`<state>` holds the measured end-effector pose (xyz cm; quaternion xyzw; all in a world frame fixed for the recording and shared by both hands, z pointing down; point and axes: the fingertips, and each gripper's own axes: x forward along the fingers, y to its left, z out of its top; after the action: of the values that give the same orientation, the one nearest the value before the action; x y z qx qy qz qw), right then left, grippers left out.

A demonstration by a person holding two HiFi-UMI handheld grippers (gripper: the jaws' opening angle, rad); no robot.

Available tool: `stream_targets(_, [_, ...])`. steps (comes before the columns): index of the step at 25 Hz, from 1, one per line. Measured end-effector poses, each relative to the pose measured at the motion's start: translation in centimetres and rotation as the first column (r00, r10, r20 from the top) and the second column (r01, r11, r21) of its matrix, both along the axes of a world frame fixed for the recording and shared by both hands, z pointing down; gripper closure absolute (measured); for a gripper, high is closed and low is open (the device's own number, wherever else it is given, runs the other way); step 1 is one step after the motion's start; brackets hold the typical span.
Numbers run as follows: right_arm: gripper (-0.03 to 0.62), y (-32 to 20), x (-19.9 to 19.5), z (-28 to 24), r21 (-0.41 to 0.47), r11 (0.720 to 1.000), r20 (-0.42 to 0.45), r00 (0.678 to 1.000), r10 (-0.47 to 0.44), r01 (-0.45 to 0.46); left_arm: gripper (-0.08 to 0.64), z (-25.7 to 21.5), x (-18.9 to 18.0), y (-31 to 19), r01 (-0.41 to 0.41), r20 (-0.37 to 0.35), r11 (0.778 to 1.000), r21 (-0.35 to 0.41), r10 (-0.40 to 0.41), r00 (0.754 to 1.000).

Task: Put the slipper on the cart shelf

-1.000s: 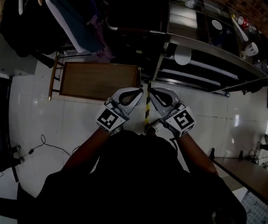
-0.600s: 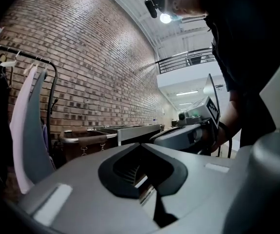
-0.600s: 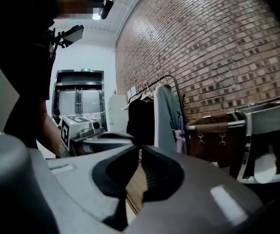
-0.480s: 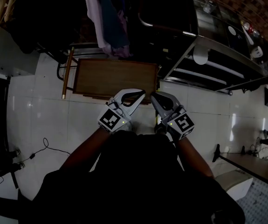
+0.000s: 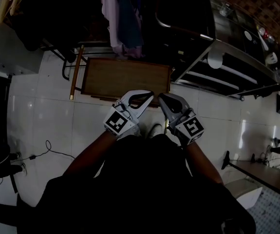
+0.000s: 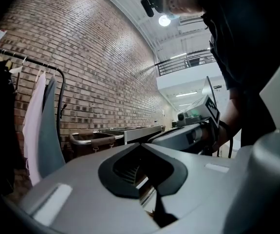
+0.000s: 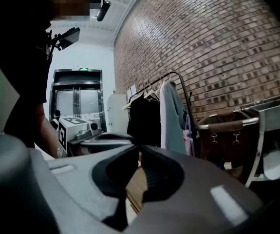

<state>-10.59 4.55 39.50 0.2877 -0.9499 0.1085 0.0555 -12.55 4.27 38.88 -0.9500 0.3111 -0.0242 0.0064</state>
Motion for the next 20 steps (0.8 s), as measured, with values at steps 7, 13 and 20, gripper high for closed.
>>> stream_targets(7, [0.591,-0.8,1.7,0.4,0.11,0.994,-0.03,1.0,-0.01,0.013,0.558,-0.4,1.1,-0.5,0.03,-0.041,0.999,-0.026,-0.031,0.999])
stream_targets(13, [0.591,-0.6,2.2,-0.8,0.094,0.996,-0.031,1.0,0.002,0.001,0.558,-0.6,1.7,-0.3,0.042,-0.034,0.999,-0.032,-0.044,0.998])
stream_targets(20, [0.591,-0.3,2.6,-0.9,0.102,0.995,-0.026,1.0,0.011,-0.009,0.558,-0.1,2.6,0.0,0.025,-0.027,0.999,-0.027,-0.025,0.999])
